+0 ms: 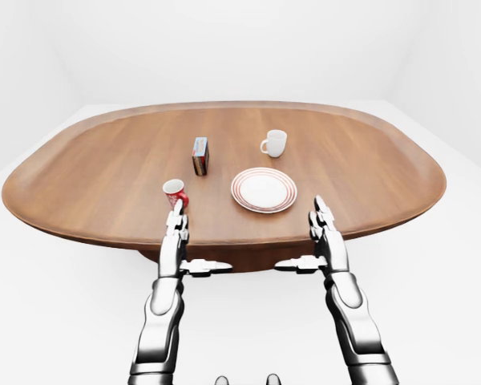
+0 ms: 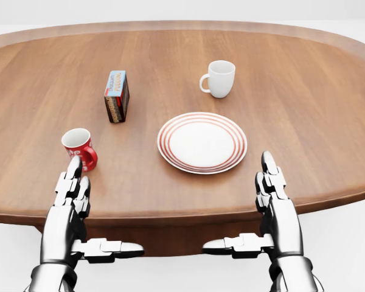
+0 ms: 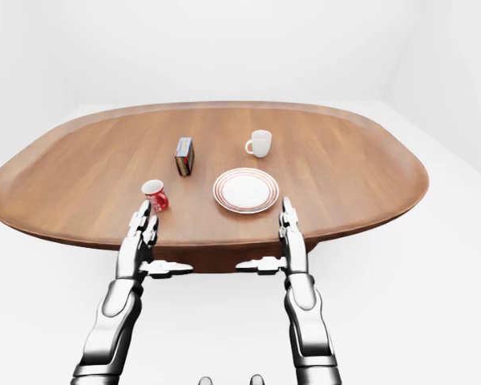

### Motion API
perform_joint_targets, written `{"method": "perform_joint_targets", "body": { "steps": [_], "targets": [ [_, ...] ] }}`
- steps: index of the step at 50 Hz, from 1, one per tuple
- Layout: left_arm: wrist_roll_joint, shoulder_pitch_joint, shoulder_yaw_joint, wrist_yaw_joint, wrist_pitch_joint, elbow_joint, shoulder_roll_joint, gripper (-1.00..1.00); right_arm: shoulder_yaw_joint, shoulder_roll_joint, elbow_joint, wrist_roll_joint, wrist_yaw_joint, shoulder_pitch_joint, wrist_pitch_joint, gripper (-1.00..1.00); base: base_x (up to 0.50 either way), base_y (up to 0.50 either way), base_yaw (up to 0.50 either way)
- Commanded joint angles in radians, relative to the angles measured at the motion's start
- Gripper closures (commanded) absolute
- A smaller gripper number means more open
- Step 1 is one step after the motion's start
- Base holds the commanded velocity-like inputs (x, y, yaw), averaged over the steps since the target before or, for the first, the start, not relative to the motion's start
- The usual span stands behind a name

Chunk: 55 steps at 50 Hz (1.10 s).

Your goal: Pick up the red mug and put it on the plate

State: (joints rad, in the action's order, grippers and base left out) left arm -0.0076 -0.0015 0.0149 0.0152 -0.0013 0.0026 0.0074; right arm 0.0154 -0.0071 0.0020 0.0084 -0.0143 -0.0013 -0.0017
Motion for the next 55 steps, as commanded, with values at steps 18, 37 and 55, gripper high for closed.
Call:
{"method": "perform_joint_targets", "body": {
  "steps": [18, 37, 55],
  "targets": [
    [-0.096, -0.043, 0.064, -0.024, 0.089, -0.332, 0.005, -1.0, 0.035, -0.022, -0.248, 0.008, -0.021, -0.005, 0.089, -1.0, 0.0, 0.0, 0.0],
    [-0.532, -0.324, 0.198, -0.339, 0.089, -0.679, 0.141, -1.0, 0.101, -0.055, -0.614, 0.153, 0.015, -0.122, 0.089, -1.0, 0.0, 0.0, 0.0],
    [-0.522, -0.325, 0.197, -0.333, 0.089, -0.659, 0.145, -1.0, 0.095, -0.055, -0.631, 0.131, -0.012, -0.119, 0.089, -1.0, 0.0, 0.18, 0.0]
  ]
}}
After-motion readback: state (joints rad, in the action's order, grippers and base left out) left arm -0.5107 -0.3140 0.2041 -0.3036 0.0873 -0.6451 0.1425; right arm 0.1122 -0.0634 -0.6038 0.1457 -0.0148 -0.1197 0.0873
